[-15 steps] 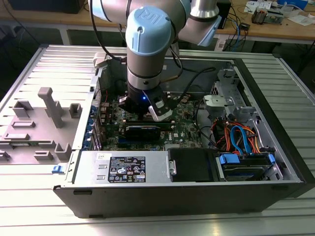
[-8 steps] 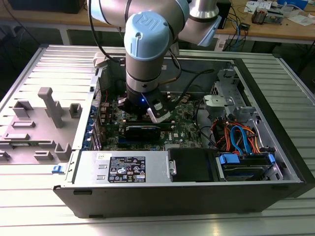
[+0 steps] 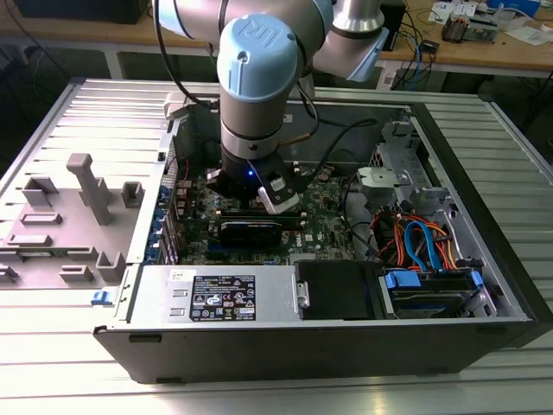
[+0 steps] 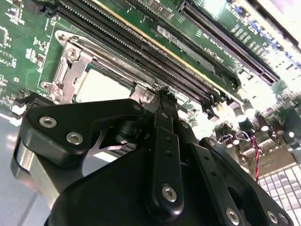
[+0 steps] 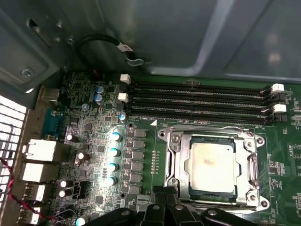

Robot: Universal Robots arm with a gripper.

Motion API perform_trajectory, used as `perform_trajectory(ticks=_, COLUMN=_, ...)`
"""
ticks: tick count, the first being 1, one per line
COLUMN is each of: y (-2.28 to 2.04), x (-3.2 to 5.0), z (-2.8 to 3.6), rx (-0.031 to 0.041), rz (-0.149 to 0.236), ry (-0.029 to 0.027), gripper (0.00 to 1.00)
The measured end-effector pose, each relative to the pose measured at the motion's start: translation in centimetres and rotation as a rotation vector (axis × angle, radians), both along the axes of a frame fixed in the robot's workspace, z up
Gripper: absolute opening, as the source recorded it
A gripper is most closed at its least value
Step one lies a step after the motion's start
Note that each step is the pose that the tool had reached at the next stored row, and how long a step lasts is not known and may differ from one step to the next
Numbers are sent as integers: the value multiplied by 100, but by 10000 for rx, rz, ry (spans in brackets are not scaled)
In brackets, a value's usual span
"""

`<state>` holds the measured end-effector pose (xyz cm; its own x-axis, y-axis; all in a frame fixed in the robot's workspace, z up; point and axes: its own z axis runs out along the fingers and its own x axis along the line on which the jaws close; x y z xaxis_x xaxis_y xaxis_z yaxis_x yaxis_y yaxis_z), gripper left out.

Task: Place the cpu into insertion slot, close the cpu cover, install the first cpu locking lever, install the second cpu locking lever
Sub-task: 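Install the second cpu locking lever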

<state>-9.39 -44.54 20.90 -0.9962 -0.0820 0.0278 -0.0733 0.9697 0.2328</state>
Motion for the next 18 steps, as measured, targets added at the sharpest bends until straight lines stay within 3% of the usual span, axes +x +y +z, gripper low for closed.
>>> perform_trajectory(ticks=8, y=-1, x=1, z=18, rx=16, rz=1, ry=12, gripper=11)
perform_trajectory(ticks=18, y=0, x=1, z=305, rx=17, rz=1, ry=12, gripper=11)
